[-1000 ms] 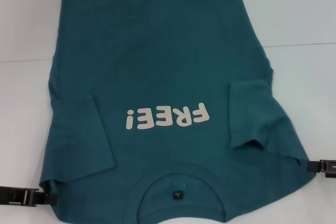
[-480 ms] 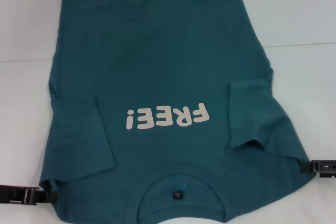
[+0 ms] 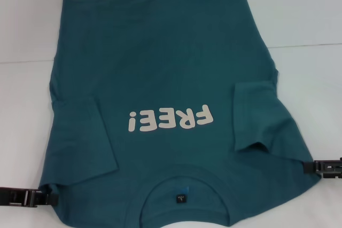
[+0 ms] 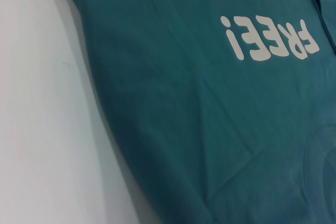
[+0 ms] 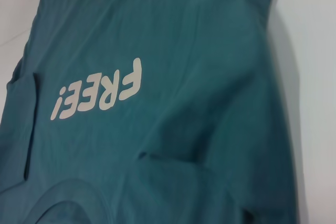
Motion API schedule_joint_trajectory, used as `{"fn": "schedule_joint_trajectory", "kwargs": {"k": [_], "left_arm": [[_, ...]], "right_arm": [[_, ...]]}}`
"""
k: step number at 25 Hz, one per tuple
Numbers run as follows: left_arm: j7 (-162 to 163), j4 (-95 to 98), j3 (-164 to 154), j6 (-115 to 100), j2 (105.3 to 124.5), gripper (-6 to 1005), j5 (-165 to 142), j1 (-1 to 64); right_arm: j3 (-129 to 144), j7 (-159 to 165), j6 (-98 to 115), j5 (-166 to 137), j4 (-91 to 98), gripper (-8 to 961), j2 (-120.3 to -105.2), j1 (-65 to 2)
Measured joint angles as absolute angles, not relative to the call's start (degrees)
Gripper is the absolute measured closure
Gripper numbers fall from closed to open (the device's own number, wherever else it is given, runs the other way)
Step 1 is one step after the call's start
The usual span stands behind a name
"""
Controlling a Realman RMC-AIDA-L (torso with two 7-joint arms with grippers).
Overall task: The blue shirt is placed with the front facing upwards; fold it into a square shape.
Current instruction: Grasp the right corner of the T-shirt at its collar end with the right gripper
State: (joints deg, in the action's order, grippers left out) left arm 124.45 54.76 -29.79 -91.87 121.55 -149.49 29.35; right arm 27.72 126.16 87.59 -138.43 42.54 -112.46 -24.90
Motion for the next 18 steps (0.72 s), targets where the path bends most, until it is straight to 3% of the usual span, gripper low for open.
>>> {"fn": "schedule_joint_trajectory", "kwargs": {"k": [18], "left_arm": [[124.4,54.8,-29.8,-91.8,121.37,971,-149.5,29.4]], "right_arm": [[29.4,127.0,87.1,-138.4,42.5,9,-112.68,-25.2]]}}
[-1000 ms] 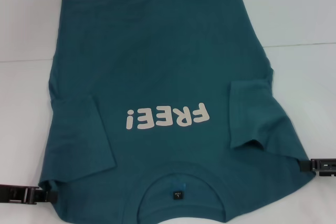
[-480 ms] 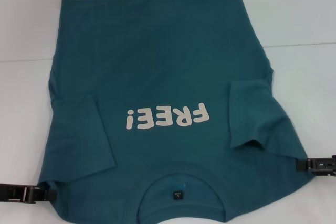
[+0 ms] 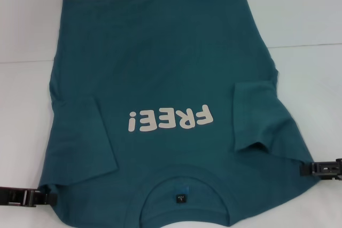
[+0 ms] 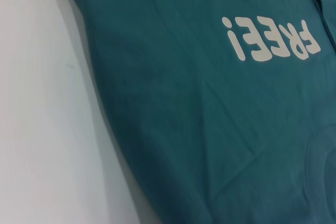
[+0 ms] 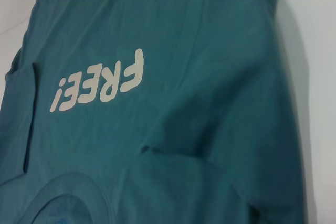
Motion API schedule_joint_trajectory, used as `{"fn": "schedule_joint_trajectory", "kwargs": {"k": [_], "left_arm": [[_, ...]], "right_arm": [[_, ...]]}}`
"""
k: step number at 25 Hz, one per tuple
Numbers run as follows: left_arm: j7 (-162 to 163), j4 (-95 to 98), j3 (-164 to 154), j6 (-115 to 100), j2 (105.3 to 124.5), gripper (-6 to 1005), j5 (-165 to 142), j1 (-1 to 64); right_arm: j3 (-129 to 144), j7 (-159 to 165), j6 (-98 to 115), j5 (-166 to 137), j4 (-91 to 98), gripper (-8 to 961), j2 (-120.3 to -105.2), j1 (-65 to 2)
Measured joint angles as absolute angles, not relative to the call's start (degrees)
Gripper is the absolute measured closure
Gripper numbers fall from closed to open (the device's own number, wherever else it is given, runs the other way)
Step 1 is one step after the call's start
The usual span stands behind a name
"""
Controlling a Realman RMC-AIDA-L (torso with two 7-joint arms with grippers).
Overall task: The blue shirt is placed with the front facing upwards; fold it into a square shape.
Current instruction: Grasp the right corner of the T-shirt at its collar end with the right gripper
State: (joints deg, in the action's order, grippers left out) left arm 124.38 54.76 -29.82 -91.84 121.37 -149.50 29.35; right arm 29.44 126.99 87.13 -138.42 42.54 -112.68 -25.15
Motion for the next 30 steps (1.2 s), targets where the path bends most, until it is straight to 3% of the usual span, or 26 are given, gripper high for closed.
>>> {"fn": "schedule_joint_trajectory", "kwargs": {"k": [30], "left_arm": [[124.3,54.1,-29.6,-91.0,121.21,971,-149.4,29.4]], "right_arm": [[32.0,127.0,86.5,-138.4,42.2,8,-115.01,-29.0]]}}
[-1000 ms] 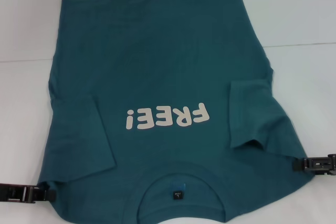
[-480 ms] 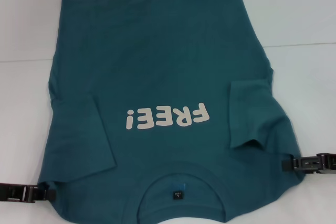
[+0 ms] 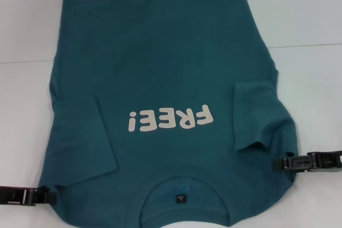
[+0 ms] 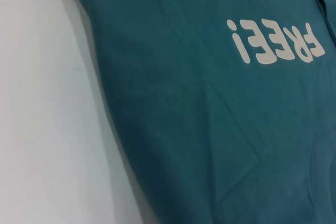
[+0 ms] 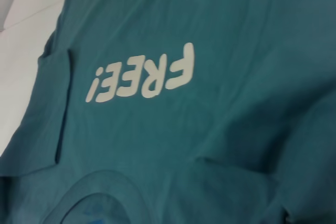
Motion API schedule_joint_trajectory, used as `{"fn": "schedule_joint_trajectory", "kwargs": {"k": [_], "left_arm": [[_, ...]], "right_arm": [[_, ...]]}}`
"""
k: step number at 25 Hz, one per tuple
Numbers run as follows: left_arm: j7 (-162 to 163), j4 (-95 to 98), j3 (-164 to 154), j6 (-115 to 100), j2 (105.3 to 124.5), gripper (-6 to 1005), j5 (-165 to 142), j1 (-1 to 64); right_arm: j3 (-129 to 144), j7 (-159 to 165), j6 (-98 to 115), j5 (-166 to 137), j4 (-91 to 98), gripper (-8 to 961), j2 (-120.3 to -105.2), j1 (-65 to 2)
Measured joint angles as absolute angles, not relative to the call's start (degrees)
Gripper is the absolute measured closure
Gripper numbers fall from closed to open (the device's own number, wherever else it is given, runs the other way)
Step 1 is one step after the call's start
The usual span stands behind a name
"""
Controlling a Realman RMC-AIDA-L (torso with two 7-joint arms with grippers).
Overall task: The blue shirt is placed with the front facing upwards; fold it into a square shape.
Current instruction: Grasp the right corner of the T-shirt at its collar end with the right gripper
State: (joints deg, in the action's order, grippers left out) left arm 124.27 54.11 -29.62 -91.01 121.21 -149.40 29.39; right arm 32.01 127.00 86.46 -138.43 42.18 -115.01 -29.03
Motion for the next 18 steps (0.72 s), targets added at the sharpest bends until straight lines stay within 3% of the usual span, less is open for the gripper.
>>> {"fn": "schedule_joint_trajectory", "kwargs": {"k": [12,18], "left_arm": [[124.2,54.0,-29.6,-90.9,121.11,970,-149.4,29.7],[124.2,54.0,-29.6,-90.9,121.11,971,-149.4,29.7]], "right_arm": [[33.2,126.7,86.0,-138.4,41.8,9,-116.18,-31.3],[33.2,126.9,85.9,-138.4,42.1,9,-115.83,-30.5]]}}
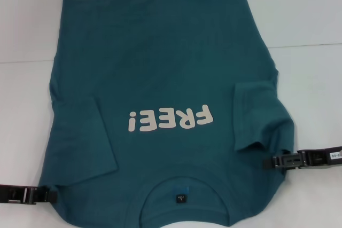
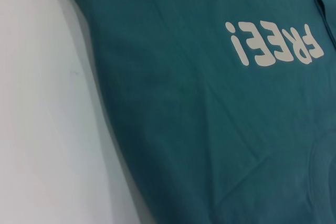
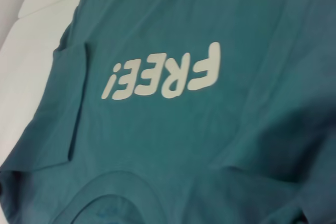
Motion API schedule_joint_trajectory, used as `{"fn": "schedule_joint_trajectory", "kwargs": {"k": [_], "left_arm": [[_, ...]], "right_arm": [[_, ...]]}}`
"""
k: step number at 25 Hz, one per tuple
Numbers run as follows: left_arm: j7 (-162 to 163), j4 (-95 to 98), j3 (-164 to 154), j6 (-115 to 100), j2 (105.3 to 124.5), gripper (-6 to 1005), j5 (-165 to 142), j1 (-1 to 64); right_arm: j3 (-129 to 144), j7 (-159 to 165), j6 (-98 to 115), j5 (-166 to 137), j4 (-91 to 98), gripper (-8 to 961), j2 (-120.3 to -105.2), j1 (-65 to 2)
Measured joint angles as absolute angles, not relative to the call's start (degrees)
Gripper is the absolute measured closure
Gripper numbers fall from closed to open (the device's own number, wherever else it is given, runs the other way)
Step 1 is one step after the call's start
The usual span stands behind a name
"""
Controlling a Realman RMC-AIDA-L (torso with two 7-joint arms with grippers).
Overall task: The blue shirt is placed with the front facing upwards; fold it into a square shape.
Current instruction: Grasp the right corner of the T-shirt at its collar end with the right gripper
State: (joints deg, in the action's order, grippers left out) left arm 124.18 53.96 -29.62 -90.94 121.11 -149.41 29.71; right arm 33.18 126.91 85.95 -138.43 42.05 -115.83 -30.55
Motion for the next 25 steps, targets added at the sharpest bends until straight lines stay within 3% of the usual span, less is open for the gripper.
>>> {"fn": "schedule_joint_trajectory", "kwargs": {"k": [12,25], "left_arm": [[124.2,54.0,-29.5,-91.0,121.20,970,-149.4,29.9],[124.2,54.0,-29.5,-91.0,121.20,970,-149.4,29.9]], "right_arm": [[33.0,127.8,86.1,-138.3,42.0,8,-114.24,-27.5],[33.2,127.6,86.1,-138.5,41.9,11,-115.02,-28.4]]}}
